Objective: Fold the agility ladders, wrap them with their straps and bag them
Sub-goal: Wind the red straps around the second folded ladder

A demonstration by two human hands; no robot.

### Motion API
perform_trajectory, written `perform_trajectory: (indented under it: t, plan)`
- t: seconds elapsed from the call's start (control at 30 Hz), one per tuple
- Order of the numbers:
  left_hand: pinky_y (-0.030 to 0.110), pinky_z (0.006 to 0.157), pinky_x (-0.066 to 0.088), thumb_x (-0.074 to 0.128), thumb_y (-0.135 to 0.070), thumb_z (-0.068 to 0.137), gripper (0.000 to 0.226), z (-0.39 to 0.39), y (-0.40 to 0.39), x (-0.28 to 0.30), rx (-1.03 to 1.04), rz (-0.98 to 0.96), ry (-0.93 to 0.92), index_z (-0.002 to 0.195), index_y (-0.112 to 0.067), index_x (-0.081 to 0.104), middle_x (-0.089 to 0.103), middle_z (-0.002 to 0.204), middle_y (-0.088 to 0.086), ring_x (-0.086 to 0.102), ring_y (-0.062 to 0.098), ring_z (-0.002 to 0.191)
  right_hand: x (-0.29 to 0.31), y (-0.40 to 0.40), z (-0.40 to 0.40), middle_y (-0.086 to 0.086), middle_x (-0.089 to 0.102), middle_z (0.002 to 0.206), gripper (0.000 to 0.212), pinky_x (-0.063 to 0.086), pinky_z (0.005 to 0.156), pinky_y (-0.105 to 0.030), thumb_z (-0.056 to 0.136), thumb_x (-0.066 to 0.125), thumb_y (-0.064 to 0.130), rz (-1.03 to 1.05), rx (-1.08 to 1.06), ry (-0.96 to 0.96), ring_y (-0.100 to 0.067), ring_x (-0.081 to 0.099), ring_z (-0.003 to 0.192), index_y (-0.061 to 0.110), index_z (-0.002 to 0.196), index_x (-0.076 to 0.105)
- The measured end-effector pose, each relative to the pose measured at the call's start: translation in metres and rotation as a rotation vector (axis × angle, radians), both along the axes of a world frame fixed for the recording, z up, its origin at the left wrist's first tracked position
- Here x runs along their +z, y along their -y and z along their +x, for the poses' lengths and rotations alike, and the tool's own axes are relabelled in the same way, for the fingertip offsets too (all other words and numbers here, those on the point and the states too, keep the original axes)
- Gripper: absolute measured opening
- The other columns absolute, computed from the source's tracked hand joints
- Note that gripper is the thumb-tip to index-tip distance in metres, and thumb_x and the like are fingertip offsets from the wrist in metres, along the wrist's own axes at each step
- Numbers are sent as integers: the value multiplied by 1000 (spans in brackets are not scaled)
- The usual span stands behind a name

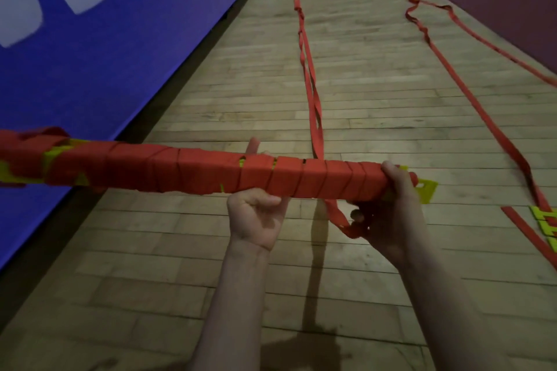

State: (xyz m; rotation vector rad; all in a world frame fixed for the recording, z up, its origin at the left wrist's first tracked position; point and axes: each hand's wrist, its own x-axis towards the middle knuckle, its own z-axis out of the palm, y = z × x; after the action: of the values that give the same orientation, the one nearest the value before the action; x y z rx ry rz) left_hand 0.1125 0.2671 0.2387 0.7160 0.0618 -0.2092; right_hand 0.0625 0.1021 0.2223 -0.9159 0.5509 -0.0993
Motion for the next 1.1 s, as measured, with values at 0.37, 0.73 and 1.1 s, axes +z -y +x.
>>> perform_trajectory:
  t: [0.37,0.73,1.1]
  plan:
    - [69,96,31,68,-30,85,38,16,2,17,165,-5,-540,112,-12,46,55,103,16,53,34,92,-25,9,-5,3,67,75,42,48,62,-34,54,79,62,-389,-71,373,-19,63,74,28,78,73]
    - [53,103,40,62,0,60,47,19,-21,-16,102,-298,103,98,-25,54,63,120,-2,58,24,113,-10,-3,11,-1,52,62,51,33,54,-27,71,63,71,-198,99,4,-15,46,52,22,84,60]
    - [64,92,45,77,-31,76,42,20,-15,25,333,-127,-418,108,-17,53,60,108,14,60,38,105,-26,12,9,-13,50,89,69,41,62,-33,60,82,60,-98,-117,422,-24,52,79,10,102,59]
